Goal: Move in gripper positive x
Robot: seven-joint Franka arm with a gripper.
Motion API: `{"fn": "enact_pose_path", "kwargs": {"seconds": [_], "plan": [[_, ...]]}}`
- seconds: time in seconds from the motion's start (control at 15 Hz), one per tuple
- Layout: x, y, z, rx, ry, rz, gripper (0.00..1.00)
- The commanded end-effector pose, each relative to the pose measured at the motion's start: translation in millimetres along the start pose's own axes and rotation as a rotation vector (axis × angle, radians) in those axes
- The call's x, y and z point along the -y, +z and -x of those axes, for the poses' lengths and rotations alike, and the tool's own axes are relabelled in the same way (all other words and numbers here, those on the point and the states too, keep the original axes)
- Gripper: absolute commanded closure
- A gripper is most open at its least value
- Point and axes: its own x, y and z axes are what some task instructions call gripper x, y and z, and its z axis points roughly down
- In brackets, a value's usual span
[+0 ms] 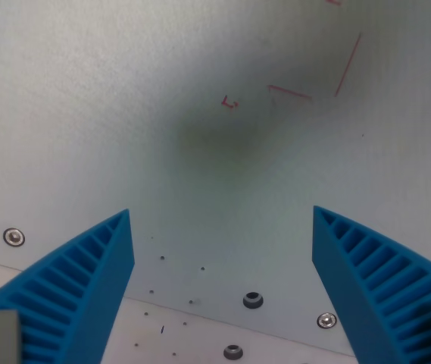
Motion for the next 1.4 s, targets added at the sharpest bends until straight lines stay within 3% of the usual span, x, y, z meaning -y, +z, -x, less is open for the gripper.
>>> {"fn": "enact_pose_path", "kwargs": {"seconds": [0.07,1.4], "plan": [[-0.1,-1.7,-5.1,-0.004,0.000,0.001,0.00],[0.0,-2.1,-105.1,-0.004,0.000,0.001,0.00]]}}
